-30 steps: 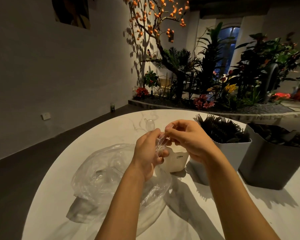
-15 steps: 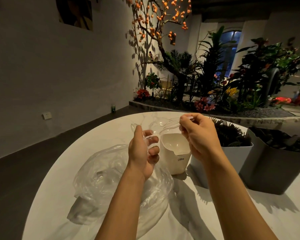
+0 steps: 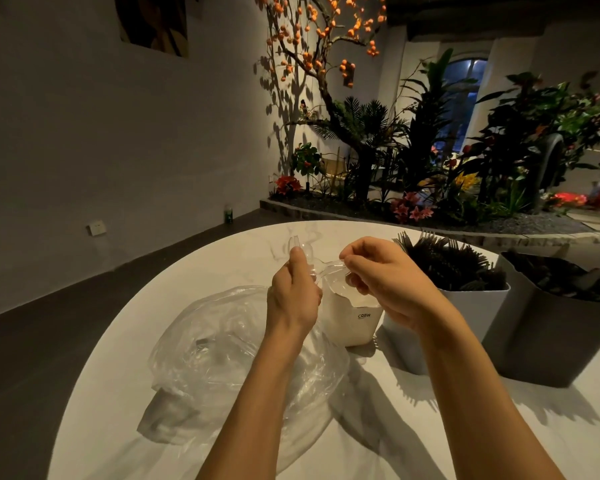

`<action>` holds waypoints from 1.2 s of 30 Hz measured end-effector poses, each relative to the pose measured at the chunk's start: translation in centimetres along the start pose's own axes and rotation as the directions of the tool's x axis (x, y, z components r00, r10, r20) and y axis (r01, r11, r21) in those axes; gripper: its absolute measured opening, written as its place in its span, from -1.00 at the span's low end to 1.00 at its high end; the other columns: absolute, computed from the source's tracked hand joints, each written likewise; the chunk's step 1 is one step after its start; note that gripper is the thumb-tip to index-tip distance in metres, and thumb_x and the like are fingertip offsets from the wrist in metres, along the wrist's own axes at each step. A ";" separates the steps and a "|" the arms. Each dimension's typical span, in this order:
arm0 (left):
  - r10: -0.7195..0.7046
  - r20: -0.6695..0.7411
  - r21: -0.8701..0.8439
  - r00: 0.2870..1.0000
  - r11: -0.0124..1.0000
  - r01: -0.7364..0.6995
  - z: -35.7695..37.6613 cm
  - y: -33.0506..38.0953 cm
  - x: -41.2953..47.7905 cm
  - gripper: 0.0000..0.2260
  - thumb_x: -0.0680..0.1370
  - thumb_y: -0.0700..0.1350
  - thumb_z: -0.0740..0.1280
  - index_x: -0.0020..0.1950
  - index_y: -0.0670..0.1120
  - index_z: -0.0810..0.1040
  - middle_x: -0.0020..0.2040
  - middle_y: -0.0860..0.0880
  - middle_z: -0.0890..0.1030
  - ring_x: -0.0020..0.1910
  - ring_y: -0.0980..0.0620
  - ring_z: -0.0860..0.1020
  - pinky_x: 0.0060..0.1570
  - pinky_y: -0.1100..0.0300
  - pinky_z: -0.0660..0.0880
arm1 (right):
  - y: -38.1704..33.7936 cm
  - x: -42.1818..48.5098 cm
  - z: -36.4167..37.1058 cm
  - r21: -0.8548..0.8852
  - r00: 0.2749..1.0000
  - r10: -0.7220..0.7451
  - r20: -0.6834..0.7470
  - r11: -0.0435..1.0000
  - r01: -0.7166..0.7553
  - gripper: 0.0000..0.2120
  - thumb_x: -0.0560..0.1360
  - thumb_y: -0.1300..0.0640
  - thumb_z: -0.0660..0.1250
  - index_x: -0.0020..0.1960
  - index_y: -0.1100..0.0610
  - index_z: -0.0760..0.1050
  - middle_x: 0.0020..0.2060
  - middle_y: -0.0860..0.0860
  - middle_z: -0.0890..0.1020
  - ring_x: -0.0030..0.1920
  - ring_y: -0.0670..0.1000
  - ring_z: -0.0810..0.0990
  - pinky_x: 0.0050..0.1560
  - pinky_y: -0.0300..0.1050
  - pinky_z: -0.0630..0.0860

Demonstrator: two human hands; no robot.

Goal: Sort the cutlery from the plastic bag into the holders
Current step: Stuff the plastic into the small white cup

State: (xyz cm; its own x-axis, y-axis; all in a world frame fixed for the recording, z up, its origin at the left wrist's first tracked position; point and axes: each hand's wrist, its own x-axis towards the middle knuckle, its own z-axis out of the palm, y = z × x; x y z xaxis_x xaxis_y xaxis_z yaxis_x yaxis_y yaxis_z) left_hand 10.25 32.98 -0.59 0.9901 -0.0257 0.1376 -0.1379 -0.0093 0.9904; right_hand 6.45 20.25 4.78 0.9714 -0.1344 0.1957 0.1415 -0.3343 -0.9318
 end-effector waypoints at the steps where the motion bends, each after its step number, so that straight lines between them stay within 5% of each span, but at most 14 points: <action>1: 0.015 -0.003 0.044 1.000 0.999 -0.015 0.0 -0.1 -0.1 -0.39 0.68 0.29 -0.10 -0.17 -0.09 0.52 -0.38 0.00 0.55 -0.39 0.04 0.44 -0.26 0.10 0.40 | 0.0 0.0 0.0 0.065 1.000 -0.012 0.000 0.998 0.012 -0.87 0.64 0.33 0.22 0.11 0.36 0.50 -0.24 0.12 0.52 -0.25 0.00 0.49 -0.34 -0.28 0.44; 6: 0.022 0.010 -0.054 1.000 0.998 -0.022 -0.1 -0.1 0.3 -0.52 0.69 0.28 -0.06 0.10 0.01 0.53 -0.31 -0.02 0.55 -0.39 0.07 0.42 -0.33 0.14 0.38 | 0.1 0.0 0.3 0.295 0.995 -0.016 0.094 0.955 -0.013 -0.89 0.63 0.37 0.20 0.13 0.32 0.46 -0.20 0.12 0.51 -0.25 -0.04 0.53 -0.21 -0.29 0.56; 11: -0.024 0.040 -0.268 0.999 0.963 0.034 -0.1 0.3 -0.1 -0.58 0.70 0.22 0.05 0.09 -0.07 0.51 -0.37 0.01 0.44 -0.48 0.16 0.33 -0.52 0.30 0.26 | 0.5 0.2 0.7 0.335 0.992 0.008 0.127 0.941 -0.050 -0.90 0.64 0.33 0.22 0.13 0.31 0.46 -0.20 0.11 0.51 -0.25 -0.04 0.55 -0.21 -0.28 0.56; 18: -0.010 -0.094 -0.299 0.995 0.954 -0.019 -0.5 0.1 0.4 -0.70 0.72 0.08 0.15 -0.05 -0.09 0.49 -0.31 -0.06 0.47 -0.48 0.13 0.32 -0.54 0.29 0.26 | 0.9 0.0 0.2 -0.088 0.986 -0.027 0.162 0.995 0.041 -0.77 0.66 0.12 0.25 0.09 0.23 0.62 -0.26 0.06 0.50 -0.23 0.00 0.39 -0.33 -0.24 0.31; 23: 0.054 -0.082 -0.254 0.995 0.964 -0.073 -0.6 -0.2 0.3 -0.71 0.70 0.08 0.21 -0.06 -0.10 0.49 -0.35 -0.01 0.46 -0.47 0.14 0.36 -0.49 0.27 0.33 | 0.4 -0.7 -1.7 -0.208 0.968 -0.028 0.251 0.975 0.082 -0.81 0.61 0.06 0.34 0.14 0.06 0.69 -0.21 0.05 0.68 -0.26 -0.13 0.50 -0.32 -0.39 0.38; 26: 0.102 -0.048 -0.191 0.994 0.975 -0.109 -0.6 -0.6 0.6 -0.72 0.68 0.12 0.23 -0.05 -0.06 0.51 -0.29 0.01 0.51 -0.38 0.12 0.43 -0.39 0.24 0.38 | 0.3 -0.8 -2.2 -0.271 0.953 0.014 0.304 0.960 0.072 -0.83 0.62 0.13 0.34 0.11 0.10 0.69 -0.19 0.06 0.71 -0.23 -0.11 0.56 -0.17 -0.27 0.49; 30: 0.143 0.084 -0.077 0.986 0.988 -0.137 -0.6 -0.6 0.4 -0.69 0.68 0.16 0.17 -0.06 -0.04 0.46 -0.28 0.00 0.50 -0.33 0.10 0.42 -0.33 0.19 0.37 | 0.0 -1.1 -1.3 -0.426 0.913 0.107 0.394 0.901 0.079 -0.86 0.62 0.26 0.25 0.08 0.22 0.58 -0.18 0.07 0.66 -0.23 -0.09 0.55 -0.20 -0.23 0.48; 33: 0.177 0.101 0.143 0.979 0.971 -0.190 -0.6 -0.6 0.1 -0.65 0.69 0.19 0.11 -0.03 -0.05 0.47 -0.18 -0.02 0.57 -0.21 0.04 0.51 -0.23 0.16 0.44 | -0.1 -1.0 0.1 -0.613 0.918 0.152 0.367 0.781 0.116 -0.88 0.61 0.18 0.24 -0.11 0.16 0.41 -0.26 0.05 0.48 -0.29 -0.05 0.38 -0.24 -0.16 0.34; 36: 0.151 0.083 0.067 0.985 0.985 -0.157 -0.7 -0.4 0.0 -0.60 0.67 0.25 0.09 0.01 -0.04 0.50 -0.24 0.01 0.53 -0.28 0.08 0.47 -0.29 0.20 0.42 | 0.2 -0.6 1.0 -0.631 0.946 0.042 0.320 0.755 0.180 -0.72 0.67 0.02 0.18 -0.16 0.14 0.37 -0.28 0.03 0.41 -0.28 -0.03 0.34 -0.23 -0.11 0.35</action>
State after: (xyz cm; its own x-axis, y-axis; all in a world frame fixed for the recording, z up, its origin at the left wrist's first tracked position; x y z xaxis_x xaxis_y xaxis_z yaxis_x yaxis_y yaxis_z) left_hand 10.37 33.69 -0.97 0.9524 -0.1098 0.2843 -0.2929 -0.0725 0.9534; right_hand 6.12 21.14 4.15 0.9863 0.1577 0.0485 0.1616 -0.8650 -0.4750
